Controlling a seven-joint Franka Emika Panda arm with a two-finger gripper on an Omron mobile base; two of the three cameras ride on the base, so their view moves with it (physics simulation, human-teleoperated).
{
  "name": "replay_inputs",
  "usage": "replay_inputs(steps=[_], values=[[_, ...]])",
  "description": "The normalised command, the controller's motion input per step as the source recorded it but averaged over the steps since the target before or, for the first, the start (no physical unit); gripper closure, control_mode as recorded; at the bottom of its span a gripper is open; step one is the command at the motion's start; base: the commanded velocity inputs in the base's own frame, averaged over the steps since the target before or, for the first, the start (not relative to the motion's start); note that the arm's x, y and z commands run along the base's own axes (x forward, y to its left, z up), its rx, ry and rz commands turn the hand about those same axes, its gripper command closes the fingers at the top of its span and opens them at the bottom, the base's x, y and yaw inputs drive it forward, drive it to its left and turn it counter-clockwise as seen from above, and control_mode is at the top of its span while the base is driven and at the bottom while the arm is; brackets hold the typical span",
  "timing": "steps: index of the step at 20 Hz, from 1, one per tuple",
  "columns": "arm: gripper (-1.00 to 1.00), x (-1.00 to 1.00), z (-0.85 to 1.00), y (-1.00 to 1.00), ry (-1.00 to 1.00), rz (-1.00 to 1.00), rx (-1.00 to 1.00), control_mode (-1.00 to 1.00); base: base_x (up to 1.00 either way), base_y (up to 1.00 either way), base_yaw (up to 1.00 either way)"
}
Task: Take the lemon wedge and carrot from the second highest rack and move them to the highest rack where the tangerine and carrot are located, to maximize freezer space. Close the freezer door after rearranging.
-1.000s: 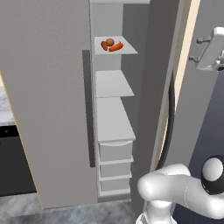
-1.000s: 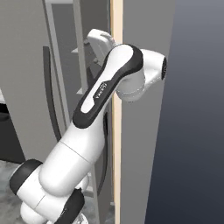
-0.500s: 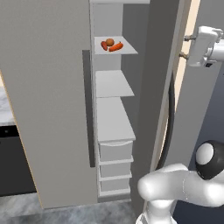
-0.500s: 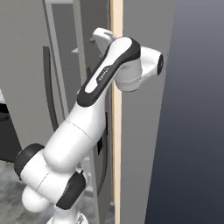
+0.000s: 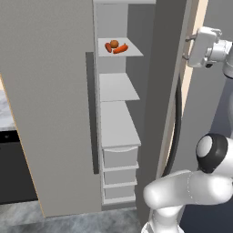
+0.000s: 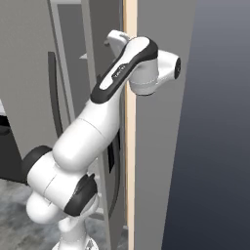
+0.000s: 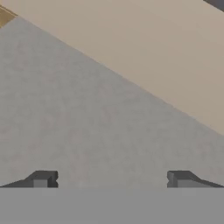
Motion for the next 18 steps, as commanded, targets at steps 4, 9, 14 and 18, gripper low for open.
replay_inputs(steps=[4,9,14,18], values=[[-1.00,0.11,-0.02,0.26,0.00,0.00,0.00,-1.00,0.00,0.00,0.00],[-1.00,0.06,-0.03,0.43,0.00,-0.02,0.00,-1.00,0.00,0.00,0.00],[-1.00,0.01,-0.02,0.55,0.00,0.00,0.00,-1.00,0.00,0.00,0.00],[-1.00,0.00,0.00,0.59,0.00,-0.01,-0.01,-1.00,0.00,0.00,0.00]])
